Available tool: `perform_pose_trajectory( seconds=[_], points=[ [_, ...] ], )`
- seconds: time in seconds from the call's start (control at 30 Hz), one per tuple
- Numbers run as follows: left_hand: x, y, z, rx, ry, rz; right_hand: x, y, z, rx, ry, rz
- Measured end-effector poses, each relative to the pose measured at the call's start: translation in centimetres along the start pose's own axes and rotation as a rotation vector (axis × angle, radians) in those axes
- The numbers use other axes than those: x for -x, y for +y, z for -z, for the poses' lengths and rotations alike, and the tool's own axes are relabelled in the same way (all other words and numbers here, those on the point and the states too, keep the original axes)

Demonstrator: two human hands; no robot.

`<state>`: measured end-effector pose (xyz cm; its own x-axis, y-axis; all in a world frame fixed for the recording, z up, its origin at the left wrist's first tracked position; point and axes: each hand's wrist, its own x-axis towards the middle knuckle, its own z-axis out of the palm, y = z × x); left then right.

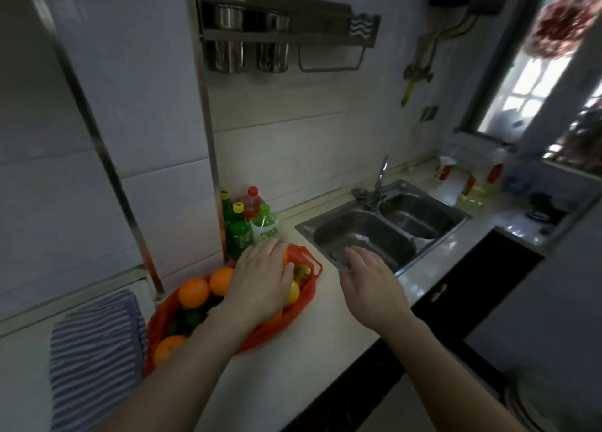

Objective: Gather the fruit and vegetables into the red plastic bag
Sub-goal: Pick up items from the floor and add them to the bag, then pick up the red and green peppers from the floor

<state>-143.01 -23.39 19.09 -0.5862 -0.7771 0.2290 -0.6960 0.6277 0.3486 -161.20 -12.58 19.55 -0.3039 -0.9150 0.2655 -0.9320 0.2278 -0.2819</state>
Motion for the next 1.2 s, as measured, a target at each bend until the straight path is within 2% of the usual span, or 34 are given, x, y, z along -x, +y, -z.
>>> perform_pose_trajectory(
  seconds=[0.23,0.43,0.7,0.97,1.2],
  points=[
    [0.8,8.7,-1.2,0.013,0.003,-0.161,6.0,5.5,5.9,0.044,0.098,-0.101],
    [2.9,16.8,-3.7,0.013,-0.063,-0.310,13.6,11.3,9.9,0.033,0.114,-0.244],
    [6.0,27.9,-7.2,0.102,-0.055,-0.535,23.4,17.8,14.5,0.071,0.177,-0.457],
    [5.7,36.3,-11.8,0.171,-0.218,-0.704,30.2,22.4,16.7,0.131,0.245,-0.691],
    [3.6,42.6,-15.0,0.191,-0.290,-0.919,32.7,24.8,17.4,0.188,0.343,-0.906]
  ],
)
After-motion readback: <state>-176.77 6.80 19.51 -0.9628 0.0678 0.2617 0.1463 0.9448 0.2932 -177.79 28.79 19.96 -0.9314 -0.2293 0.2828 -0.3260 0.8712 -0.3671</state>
